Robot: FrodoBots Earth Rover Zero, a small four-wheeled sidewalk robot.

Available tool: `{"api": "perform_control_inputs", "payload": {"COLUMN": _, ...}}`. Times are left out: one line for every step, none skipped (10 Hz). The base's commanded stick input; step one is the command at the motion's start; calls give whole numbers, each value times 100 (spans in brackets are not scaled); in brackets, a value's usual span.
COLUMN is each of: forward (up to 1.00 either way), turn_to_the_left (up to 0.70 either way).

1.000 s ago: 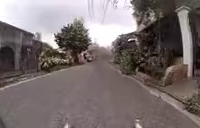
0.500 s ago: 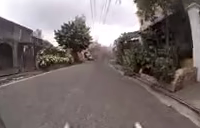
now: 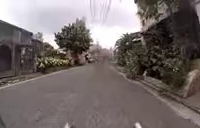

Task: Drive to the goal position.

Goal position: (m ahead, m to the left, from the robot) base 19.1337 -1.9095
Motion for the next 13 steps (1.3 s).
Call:
{"api": "perform_control_inputs", "payload": {"forward": 70, "turn_to_the_left": 14}}
{"api": "perform_control_inputs", "payload": {"forward": 70, "turn_to_the_left": 14}}
{"api": "perform_control_inputs", "payload": {"forward": 70, "turn_to_the_left": 6}}
{"api": "perform_control_inputs", "payload": {"forward": 70, "turn_to_the_left": 0}}
{"api": "perform_control_inputs", "payload": {"forward": 70, "turn_to_the_left": 0}}
{"api": "perform_control_inputs", "payload": {"forward": 70, "turn_to_the_left": 0}}
{"api": "perform_control_inputs", "payload": {"forward": 70, "turn_to_the_left": 0}}
{"api": "perform_control_inputs", "payload": {"forward": 70, "turn_to_the_left": 0}}
{"api": "perform_control_inputs", "payload": {"forward": 70, "turn_to_the_left": 0}}
{"api": "perform_control_inputs", "payload": {"forward": 70, "turn_to_the_left": 0}}
{"api": "perform_control_inputs", "payload": {"forward": 70, "turn_to_the_left": 0}}
{"api": "perform_control_inputs", "payload": {"forward": 70, "turn_to_the_left": 0}}
{"api": "perform_control_inputs", "payload": {"forward": 70, "turn_to_the_left": 0}}
